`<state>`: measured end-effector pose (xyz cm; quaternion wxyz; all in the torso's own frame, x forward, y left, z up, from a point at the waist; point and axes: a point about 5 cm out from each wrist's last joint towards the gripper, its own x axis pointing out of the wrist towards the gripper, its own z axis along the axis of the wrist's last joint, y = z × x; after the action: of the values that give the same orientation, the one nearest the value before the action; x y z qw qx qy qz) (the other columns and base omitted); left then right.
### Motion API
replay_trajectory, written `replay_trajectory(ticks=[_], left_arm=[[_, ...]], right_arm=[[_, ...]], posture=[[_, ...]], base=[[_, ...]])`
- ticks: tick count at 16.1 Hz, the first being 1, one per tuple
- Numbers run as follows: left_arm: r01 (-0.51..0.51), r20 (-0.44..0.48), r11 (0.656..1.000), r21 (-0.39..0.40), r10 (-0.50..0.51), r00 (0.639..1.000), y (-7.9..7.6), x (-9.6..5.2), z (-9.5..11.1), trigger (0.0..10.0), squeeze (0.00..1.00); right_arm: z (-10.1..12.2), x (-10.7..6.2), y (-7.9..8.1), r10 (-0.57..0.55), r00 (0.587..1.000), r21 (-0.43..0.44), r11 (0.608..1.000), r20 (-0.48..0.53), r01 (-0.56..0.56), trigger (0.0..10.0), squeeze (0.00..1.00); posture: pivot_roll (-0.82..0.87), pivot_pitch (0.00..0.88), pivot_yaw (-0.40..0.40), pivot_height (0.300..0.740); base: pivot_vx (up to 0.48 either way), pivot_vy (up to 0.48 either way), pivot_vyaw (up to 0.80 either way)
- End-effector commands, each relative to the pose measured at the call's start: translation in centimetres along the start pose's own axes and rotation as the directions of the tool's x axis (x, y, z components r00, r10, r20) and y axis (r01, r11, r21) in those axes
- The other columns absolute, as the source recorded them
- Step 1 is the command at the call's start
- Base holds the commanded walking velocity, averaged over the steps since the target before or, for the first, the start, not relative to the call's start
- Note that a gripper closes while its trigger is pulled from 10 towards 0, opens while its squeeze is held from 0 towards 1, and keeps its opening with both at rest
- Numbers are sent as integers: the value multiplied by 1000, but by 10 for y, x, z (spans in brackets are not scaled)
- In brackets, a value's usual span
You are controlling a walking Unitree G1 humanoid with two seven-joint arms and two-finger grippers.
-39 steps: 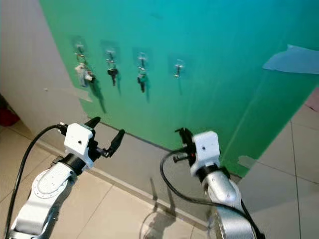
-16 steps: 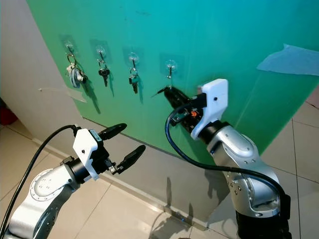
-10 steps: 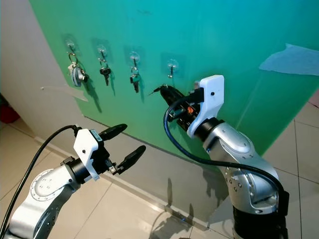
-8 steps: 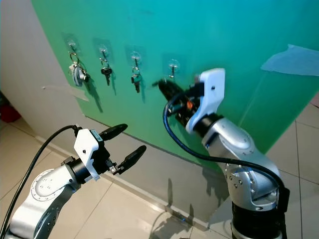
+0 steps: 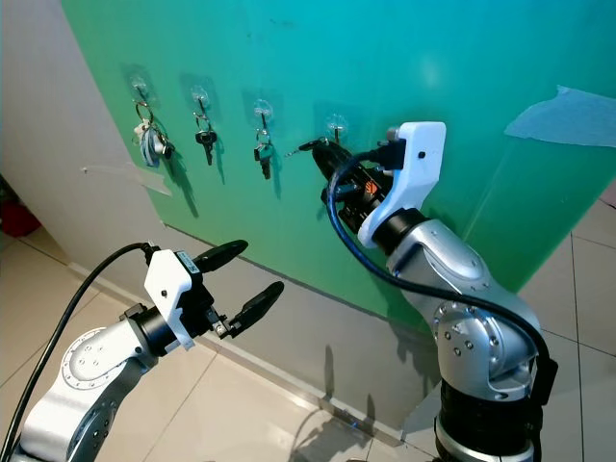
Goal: Hang keys on a hook
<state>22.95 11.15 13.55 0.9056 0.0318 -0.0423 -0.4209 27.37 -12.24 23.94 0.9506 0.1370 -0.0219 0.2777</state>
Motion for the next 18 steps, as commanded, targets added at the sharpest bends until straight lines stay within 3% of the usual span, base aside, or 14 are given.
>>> replay_trajectory(ticks=[1,7,18], left_arm=[[8,9,1000,6,-8,1000,-2,0,4,10000,0],[6,5,1000,-4,-6,1000,-3,-1,3,10000,0],[-4,2,1000,3,4,1000,2,2,5,10000,0]], right_arm=[[-1,-1,-7,-65,997,16,998,-31,66,10000,0],[-5,-2,-18,-173,982,47,983,-71,177,10000,0],[-7,-3,-27,-221,971,155,960,-93,233,10000,0]], posture=[[-96,0,45,740],[-97,0,43,740],[-88,0,40,740]], base=[[0,0,0],[0,0,0],[0,0,0]])
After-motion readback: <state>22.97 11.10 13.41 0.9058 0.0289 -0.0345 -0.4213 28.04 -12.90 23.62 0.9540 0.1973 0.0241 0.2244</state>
